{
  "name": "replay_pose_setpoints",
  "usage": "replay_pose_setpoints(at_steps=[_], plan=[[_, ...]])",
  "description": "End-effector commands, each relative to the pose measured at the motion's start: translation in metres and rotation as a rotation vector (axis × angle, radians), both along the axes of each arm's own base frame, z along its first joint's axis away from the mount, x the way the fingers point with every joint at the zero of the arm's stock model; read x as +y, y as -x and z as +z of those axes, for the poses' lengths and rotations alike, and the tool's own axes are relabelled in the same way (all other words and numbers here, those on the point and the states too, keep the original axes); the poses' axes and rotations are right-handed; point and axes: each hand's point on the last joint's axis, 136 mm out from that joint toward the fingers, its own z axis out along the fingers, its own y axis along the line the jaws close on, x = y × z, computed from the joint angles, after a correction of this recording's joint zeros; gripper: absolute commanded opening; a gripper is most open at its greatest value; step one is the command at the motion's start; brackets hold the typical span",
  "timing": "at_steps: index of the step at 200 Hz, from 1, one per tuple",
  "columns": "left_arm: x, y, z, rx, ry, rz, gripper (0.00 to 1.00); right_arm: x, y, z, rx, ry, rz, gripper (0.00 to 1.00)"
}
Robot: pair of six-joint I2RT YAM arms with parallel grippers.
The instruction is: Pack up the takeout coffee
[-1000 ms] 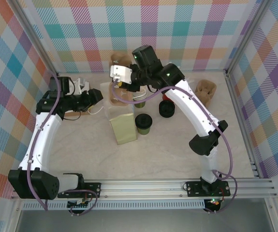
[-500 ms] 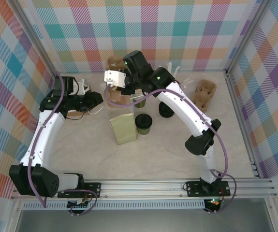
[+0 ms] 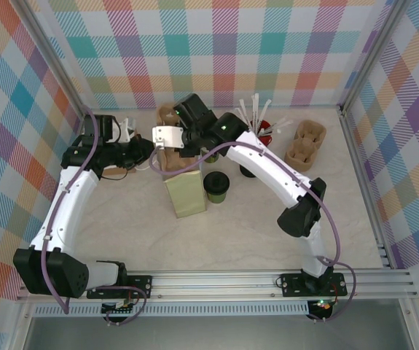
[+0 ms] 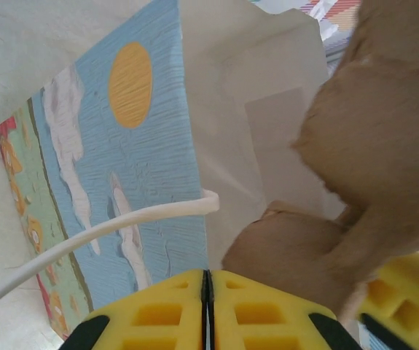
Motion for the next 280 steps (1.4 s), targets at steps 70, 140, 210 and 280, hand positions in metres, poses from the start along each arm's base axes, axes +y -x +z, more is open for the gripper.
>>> replay_pose_setpoints(at_steps=[70,140,210,280], plan=[[-0.001,0.005,0.012,0.000,0.026,0.044,0.06,-0.009,0.033,0.012,-0.029,-0.010,0.062,0.21],[-0.004,0.009,0.015,-0.008,0.030,0.034,0.05,-0.011,0.048,-0.016,0.093,0.041,0.062,0.21],[-0.004,0.014,0.009,0.002,0.020,0.035,0.04,-0.015,0.062,-0.035,0.165,0.071,0.064,0.20],[-0.005,0.018,0.011,-0.013,0.019,0.019,0.03,-0.019,0.072,-0.054,0.267,0.106,0.042,0.19]])
